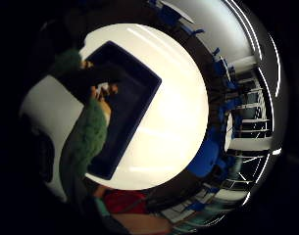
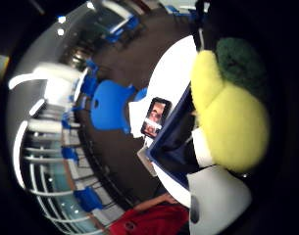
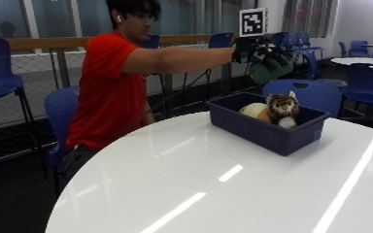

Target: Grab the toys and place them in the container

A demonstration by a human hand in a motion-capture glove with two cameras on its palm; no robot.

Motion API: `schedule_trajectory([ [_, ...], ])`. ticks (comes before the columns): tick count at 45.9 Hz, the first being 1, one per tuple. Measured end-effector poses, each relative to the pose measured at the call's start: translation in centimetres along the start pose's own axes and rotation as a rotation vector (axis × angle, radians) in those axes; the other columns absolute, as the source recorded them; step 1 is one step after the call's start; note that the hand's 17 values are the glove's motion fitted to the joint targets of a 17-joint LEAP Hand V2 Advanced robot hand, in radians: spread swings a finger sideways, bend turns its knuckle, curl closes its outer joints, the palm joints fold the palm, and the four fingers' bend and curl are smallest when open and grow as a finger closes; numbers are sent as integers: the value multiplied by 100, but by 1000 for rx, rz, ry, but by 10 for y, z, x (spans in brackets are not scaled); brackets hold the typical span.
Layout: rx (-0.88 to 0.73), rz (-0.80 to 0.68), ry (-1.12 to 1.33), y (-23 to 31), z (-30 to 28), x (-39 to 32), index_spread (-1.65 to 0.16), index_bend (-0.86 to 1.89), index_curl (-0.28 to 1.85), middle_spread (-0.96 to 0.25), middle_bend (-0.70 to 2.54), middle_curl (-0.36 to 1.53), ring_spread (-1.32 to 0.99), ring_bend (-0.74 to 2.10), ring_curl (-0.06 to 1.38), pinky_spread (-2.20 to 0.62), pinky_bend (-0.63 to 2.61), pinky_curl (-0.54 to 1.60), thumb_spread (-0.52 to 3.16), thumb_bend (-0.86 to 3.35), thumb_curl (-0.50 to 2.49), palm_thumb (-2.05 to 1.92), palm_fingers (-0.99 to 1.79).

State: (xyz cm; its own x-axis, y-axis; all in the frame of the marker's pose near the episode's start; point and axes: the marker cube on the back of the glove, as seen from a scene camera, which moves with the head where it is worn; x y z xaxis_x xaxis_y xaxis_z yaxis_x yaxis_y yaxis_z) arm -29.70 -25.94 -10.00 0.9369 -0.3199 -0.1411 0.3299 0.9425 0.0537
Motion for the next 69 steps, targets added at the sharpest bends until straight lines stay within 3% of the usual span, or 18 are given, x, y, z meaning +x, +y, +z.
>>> schedule_trajectory([
  [3, -12, -53, -25, 5, 3, -1, -47, 12, 75, -43, 21, 43, -50, 79, 51, -38, 112, 44, 87, 5, 82, 56, 53],
  [5, -24, -66, -53, 8, 3, -1, -46, 18, 75, -35, 14, 41, -40, 66, 49, -27, 109, 45, 96, -3, 77, 40, 18],
  [11, -87, 61, -44, 11, 9, 13, -42, 8, 65, -21, 19, 41, -21, 41, 41, -11, 110, 42, 106, -12, 63, 11, -18],
  [18, -120, -126, -18, 30, 13, 39, -39, 9, 55, -12, 16, 38, -9, 28, 34, 0, 107, 38, 110, -7, 53, -4, -20],
  [23, -128, 55, -62, 37, 13, 55, -37, 10, 49, -9, 15, 36, -4, 24, 33, 4, 105, 37, 112, -7, 47, -7, -21],
  [34, -142, 184, -59, 78, 33, 128, -35, 12, 40, -7, 14, 32, 1, 19, 32, 9, 100, 35, 112, -6, 38, -7, -19],
  [57, -166, 344, -49, 172, 69, 243, -33, 14, 31, -5, 13, 26, 3, 16, 29, 10, 90, 32, 113, -6, 28, -7, -20],
  [69, -192, 397, -71, 208, 96, 270, -33, 15, 30, -6, 13, 24, 2, 16, 27, 10, 85, 31, 114, -5, 25, -6, -19],
])
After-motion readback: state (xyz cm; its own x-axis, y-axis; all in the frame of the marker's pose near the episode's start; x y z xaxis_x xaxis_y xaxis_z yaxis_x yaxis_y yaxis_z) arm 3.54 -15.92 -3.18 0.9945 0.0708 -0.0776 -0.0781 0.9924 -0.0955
